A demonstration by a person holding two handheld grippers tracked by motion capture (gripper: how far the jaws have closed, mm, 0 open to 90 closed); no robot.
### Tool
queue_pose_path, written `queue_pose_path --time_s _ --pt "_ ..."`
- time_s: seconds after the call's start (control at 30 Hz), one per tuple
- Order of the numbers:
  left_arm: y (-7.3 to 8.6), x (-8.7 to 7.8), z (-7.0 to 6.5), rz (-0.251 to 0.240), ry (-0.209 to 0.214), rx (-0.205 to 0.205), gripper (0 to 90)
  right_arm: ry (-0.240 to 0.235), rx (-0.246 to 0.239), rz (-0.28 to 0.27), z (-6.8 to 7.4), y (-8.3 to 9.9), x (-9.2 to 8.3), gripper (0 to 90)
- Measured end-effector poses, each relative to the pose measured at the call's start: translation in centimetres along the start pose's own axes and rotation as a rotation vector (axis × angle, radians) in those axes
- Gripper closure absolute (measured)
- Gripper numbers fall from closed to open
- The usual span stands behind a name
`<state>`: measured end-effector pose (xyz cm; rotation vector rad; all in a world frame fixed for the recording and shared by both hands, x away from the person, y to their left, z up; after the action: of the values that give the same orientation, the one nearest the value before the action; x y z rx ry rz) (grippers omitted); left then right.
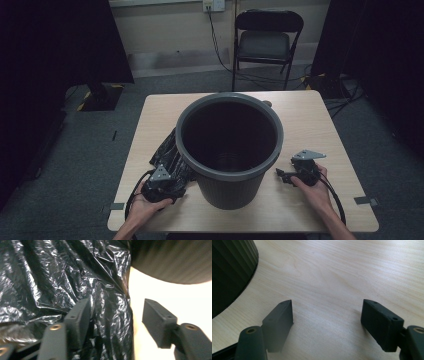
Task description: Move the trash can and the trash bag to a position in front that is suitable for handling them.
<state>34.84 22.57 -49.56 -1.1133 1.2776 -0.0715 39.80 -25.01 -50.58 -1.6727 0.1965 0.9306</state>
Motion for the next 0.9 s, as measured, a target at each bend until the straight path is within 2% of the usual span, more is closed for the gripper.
queue_pose_path --time_s 0.03,0.07,0.13,0.17,0.2,0.27,0.3,0.33,0.4,0.43,0.47,0.5,0.53,0.57,0.6,0.63,0.67,0.7,0.73,0.77,0.8,0.83,0.87,0.9 --pt "0.2 -0.1 -0.3 0.0 0.005 -0.002 42.9 0.002 0.002 -0.001 0.0 0.0 0.0 25.3" --pt "0.5 -0.3 -0.9 -0.013 0.044 -0.027 42.9 0.001 0.003 -0.001 0.0 0.0 0.0 25.3" --pt "0.7 -0.4 -1.2 -0.01 0.056 -0.027 42.8 0.0 0.004 -0.001 0.0 0.0 0.0 25.3" --pt "1.0 -0.7 -2.0 -0.004 0.056 -0.02 42.8 -0.002 0.003 -0.003 0.0 0.0 0.0 25.3" --pt "1.0 -0.7 -2.0 -0.004 0.056 -0.02 42.5 -0.002 0.003 -0.003 0.0 0.0 0.0 25.3" --pt "1.3 -0.9 -2.9 0.013 0.069 0.001 42.0 0.002 0.003 -0.003 0.0 0.0 0.1 25.3" --pt "1.5 -1.5 -3.3 0.001 0.097 -0.006 42.4 0.003 0.0 -0.003 0.0 0.0 0.1 25.3" --pt "1.5 -1.5 -3.3 0.001 0.097 -0.006 42.0 0.003 0.0 -0.003 0.0 0.0 0.1 25.3" --pt "1.2 -2.6 -3.1 -0.062 0.09 -0.015 41.1 0.002 0.002 -0.002 0.0 0.0 0.1 25.3" --pt "0.9 -3.3 -2.7 -0.105 0.081 -0.023 41.1 0.001 -0.002 -0.003 0.0 0.0 0.1 25.3" --pt "-0.1 -4.5 -1.5 -0.176 0.074 -0.049 41.1 0.004 -0.001 -0.002 0.0 -0.1 0.1 25.3" --pt "-0.7 -5.1 -0.8 -0.222 0.082 -0.07 41.2 0.004 -0.002 -0.002 0.0 -0.1 0.1 25.3" --pt "-1.4 -5.4 -0.1 -0.257 0.065 -0.079 41.2 0.005 0.001 -0.001 0.0 -0.1 0.1 25.3" --pt "-2.1 -5.5 0.5 -0.26 0.025 -0.062 41.2 0.005 0.003 0.0 0.0 -0.1 0.2 25.2" --pt "-2.7 -5.3 1.2 -0.25 -0.013 -0.046 41.2 0.004 0.0 0.0 0.0 -0.1 0.2 25.2" --pt "-3.2 -4.8 2.1 -0.246 -0.024 -0.057 41.2 0.004 0.002 0.0 0.0 -0.1 0.2 25.2" --pt "-3.2 -4.8 2.1 -0.246 -0.024 -0.057 40.4 0.004 0.002 0.0 0.0 -0.1 0.2 25.2" --pt "-3.8 -3.3 3.8 -0.208 -0.05 -0.051 39.6 0.002 0.002 -0.002 0.0 -0.2 0.2 25.2" --pt "-3.8 -3.3 3.8 -0.208 -0.05 -0.051 39.2 0.002 0.002 -0.002 0.0 -0.2 0.2 25.2" --pt "-4.0 -2.3 4.4 -0.189 -0.069 -0.05 37.5 0.0 0.002 -0.003 -0.1 -0.1 0.2 25.2" --pt "-4.0 -1.4 5.1 -0.165 -0.071 -0.053 37.5 0.0 0.002 -0.003 -0.1 -0.1 0.2 25.2" --pt "-3.8 0.2 6.1 -0.113 -0.111 -0.047 34.0 -0.002 0.004 -0.005 -0.1 -0.1 0.2 25.2" --pt "-3.8 0.2 6.1 -0.113 -0.111 -0.047 31.5 -0.002 0.004 -0.005 -0.1 -0.1 0.2 25.2" --pt "-3.5 1.3 6.8 -0.063 -0.145 -0.031 30.3 -0.003 0.006 -0.004 -0.1 -0.1 0.2 25.2"
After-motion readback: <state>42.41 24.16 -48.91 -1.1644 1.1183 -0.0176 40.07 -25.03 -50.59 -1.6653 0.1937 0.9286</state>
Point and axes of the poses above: each handheld gripper's, and its own axes: x roughly forward along the jaws, y roughly out of its underside, z roughly to its left, the point moved 1 cm from there along x, roughly forward along the jaws, and after that the axes turned 3 degrees about y, right-handed, at the moved point
